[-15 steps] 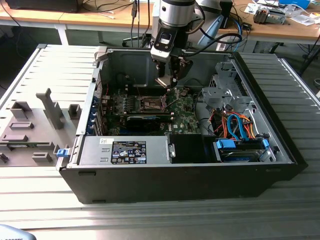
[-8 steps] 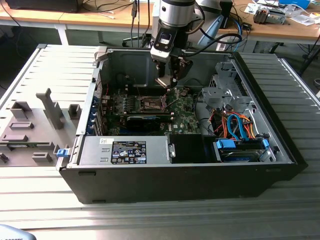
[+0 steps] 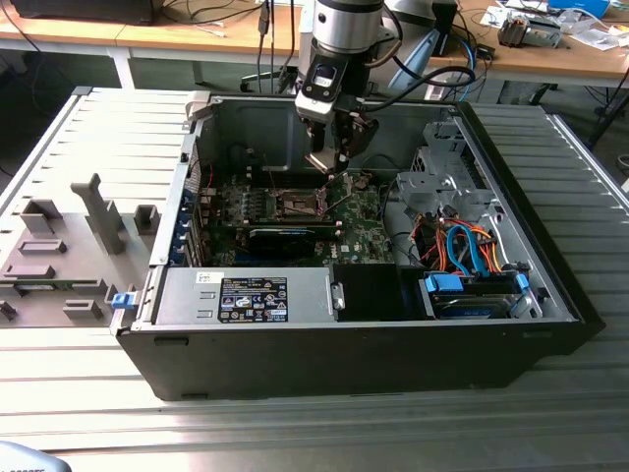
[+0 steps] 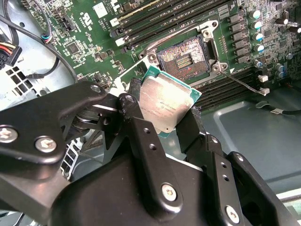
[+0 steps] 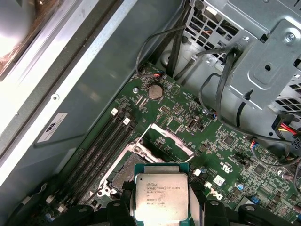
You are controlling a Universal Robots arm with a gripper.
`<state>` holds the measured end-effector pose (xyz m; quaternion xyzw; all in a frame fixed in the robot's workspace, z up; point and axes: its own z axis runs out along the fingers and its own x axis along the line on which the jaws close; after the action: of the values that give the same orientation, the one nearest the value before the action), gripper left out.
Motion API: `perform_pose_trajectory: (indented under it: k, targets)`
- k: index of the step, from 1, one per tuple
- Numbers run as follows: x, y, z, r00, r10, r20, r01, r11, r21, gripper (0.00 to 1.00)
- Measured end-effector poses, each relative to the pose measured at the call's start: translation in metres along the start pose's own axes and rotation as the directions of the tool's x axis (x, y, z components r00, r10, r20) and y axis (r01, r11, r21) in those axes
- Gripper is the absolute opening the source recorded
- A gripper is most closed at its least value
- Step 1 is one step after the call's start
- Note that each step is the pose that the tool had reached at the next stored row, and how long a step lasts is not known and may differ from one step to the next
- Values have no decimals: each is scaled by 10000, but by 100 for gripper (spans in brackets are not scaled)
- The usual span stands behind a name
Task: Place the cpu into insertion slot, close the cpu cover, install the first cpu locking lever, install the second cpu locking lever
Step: 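Place the cpu into insertion slot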
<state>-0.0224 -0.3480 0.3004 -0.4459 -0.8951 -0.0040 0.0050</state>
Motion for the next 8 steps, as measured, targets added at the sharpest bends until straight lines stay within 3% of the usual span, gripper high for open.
perform_pose_trajectory:
  k: [8]
  targets:
    - [0, 0, 5, 10000, 57, 1, -57, 10000, -1, 55]
